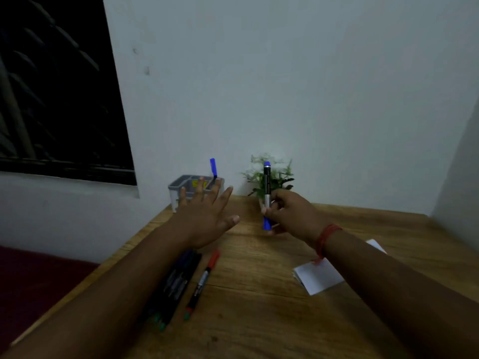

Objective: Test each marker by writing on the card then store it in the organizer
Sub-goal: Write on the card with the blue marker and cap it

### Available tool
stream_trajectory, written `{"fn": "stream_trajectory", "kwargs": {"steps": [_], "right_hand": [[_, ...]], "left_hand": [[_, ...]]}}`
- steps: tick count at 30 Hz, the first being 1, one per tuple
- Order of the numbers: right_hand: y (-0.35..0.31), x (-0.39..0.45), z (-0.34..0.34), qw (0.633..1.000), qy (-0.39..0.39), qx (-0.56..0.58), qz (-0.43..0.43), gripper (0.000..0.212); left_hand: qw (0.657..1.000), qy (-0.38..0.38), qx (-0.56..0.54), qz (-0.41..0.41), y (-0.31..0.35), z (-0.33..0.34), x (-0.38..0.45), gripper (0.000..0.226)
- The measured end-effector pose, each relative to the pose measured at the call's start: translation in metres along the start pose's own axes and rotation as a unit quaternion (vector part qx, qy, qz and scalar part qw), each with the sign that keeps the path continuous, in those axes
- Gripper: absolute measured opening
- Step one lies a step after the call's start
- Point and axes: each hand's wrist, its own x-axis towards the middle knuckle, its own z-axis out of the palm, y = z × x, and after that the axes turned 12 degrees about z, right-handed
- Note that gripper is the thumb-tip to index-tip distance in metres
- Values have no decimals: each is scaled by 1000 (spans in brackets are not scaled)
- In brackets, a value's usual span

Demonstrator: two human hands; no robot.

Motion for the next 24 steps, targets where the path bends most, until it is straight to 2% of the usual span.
{"fn": "stream_trajectory", "kwargs": {"steps": [4, 6, 8, 10, 18, 21, 24], "right_hand": [[-32, 28, 26, 993, 80, -80, -38, 14], [-50, 46, 36, 980, 119, -148, -54, 13], [-70, 65, 42, 958, 149, -232, -73, 18], [-90, 83, 47, 928, 170, -322, -83, 24], [-130, 137, 61, 864, 119, -485, -58, 22], [-136, 147, 71, 853, 100, -509, -55, 24], [-144, 155, 78, 858, 87, -505, -39, 34]], "left_hand": [[1000, 0, 7, -15, -28, 12, -16, 102], [1000, 4, 17, -26, -38, 20, -20, 99], [999, 6, 4, -36, -44, 24, -22, 88], [999, 19, -4, -34, -49, 24, -25, 87], [998, 13, -52, -34, -58, 17, -34, 75], [998, 12, -54, -24, -57, 18, -33, 74], [998, 8, -59, -21, -58, 19, -33, 75]]}}
